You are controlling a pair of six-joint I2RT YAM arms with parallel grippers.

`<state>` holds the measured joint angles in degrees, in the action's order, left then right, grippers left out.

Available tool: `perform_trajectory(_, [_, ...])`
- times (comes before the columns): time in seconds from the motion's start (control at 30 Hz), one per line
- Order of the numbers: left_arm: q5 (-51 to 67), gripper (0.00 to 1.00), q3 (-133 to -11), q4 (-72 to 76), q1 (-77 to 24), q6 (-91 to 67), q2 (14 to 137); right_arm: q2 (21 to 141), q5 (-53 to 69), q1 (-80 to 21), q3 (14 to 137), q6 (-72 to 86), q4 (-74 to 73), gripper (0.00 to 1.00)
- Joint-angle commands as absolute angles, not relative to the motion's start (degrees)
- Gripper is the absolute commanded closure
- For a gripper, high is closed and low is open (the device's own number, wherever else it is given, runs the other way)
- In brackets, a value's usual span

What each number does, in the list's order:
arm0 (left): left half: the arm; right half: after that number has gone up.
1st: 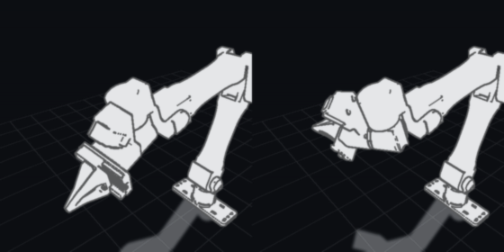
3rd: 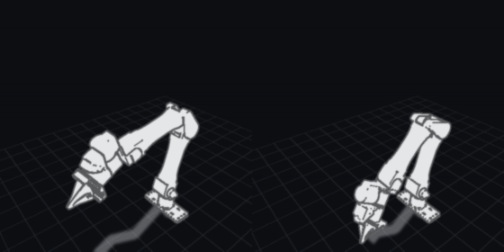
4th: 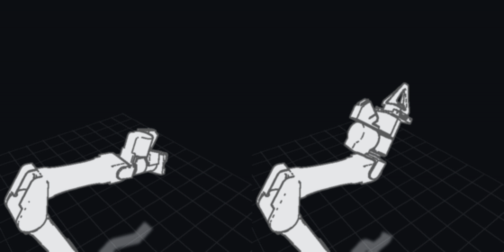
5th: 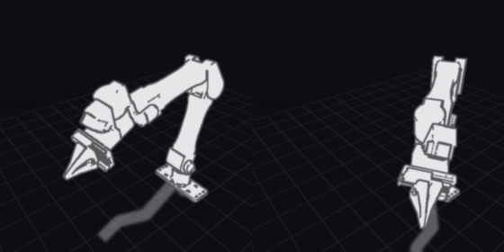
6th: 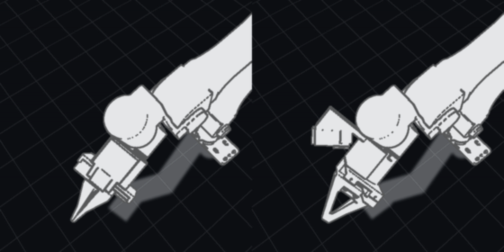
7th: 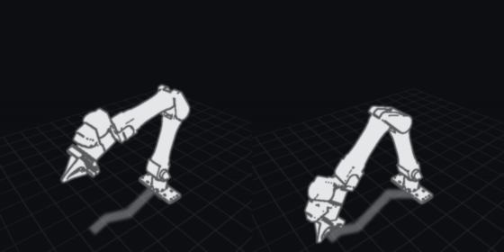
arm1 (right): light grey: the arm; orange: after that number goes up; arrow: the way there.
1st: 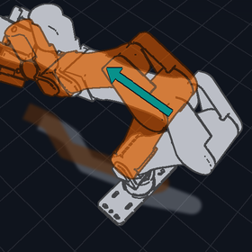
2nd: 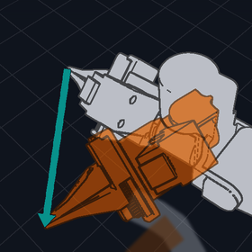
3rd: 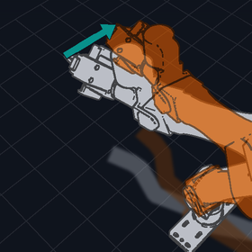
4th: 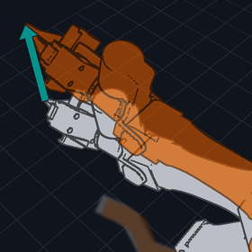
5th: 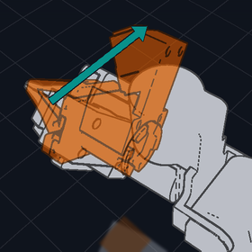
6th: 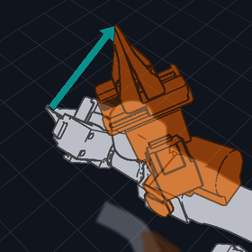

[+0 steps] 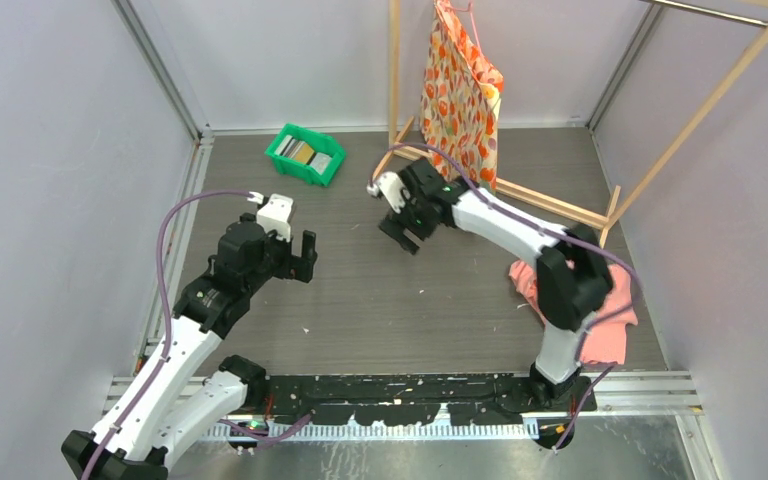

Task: Put the credit cards into the card holder
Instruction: Move the card holder to the center of the board.

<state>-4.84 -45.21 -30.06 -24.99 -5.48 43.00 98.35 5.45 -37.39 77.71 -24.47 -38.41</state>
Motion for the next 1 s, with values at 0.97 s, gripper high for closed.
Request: perform_trajectory(0.97, [-6.68, 0.00, -45.77, -29.46, -24.87, -4.31, 40.95, 130.33, 1.99, -21.88, 104.98, 7.51, -36.46, 0.30])
